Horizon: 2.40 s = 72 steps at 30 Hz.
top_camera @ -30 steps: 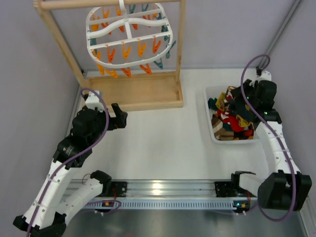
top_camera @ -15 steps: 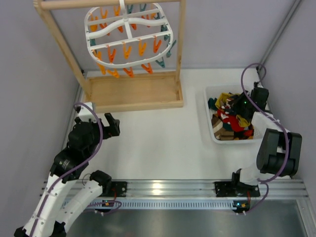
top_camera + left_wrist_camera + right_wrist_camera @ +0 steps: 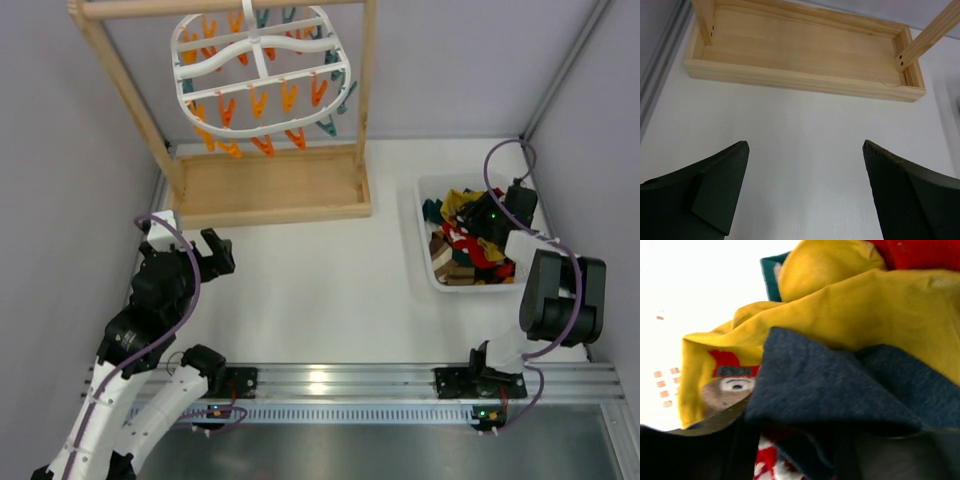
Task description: Remove the socks clipped to the hanger
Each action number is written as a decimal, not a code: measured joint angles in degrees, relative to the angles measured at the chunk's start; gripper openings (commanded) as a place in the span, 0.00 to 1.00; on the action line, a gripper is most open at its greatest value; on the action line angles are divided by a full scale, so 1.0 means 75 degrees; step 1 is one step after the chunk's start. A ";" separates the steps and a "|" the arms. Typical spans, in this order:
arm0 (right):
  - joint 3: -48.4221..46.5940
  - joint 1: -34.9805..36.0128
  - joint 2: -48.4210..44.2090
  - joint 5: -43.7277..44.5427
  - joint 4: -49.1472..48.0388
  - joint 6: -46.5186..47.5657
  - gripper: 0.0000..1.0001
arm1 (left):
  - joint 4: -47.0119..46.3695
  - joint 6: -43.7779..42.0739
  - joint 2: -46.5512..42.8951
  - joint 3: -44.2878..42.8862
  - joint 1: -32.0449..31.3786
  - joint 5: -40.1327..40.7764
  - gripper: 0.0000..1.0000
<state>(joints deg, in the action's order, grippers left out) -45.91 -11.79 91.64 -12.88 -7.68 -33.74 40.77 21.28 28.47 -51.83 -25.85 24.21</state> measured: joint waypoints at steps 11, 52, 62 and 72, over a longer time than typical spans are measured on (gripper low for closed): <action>0.0020 -0.0003 -0.2346 0.0093 0.0866 0.0286 0.85 | 0.0003 0.0035 0.0009 0.0000 0.0539 0.0038 0.99; -0.1795 0.4223 -1.0031 0.4520 0.7283 0.3969 0.99 | -0.0291 -0.0321 0.0096 0.0679 0.1580 -0.2157 0.99; -0.1530 0.4223 -1.0319 0.4747 0.7478 0.3969 1.00 | -0.0297 -0.0318 -0.0510 0.0729 0.1580 -0.1883 0.99; -0.1527 0.4223 -1.0302 0.4736 0.7484 0.3966 1.00 | -0.0294 -0.0318 -0.0533 0.0743 0.1580 -0.1859 0.99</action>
<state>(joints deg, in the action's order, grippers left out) -57.36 19.88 14.37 22.63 48.45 -3.99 38.57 18.90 24.47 -46.26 -14.00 10.26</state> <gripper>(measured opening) 0.993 0.990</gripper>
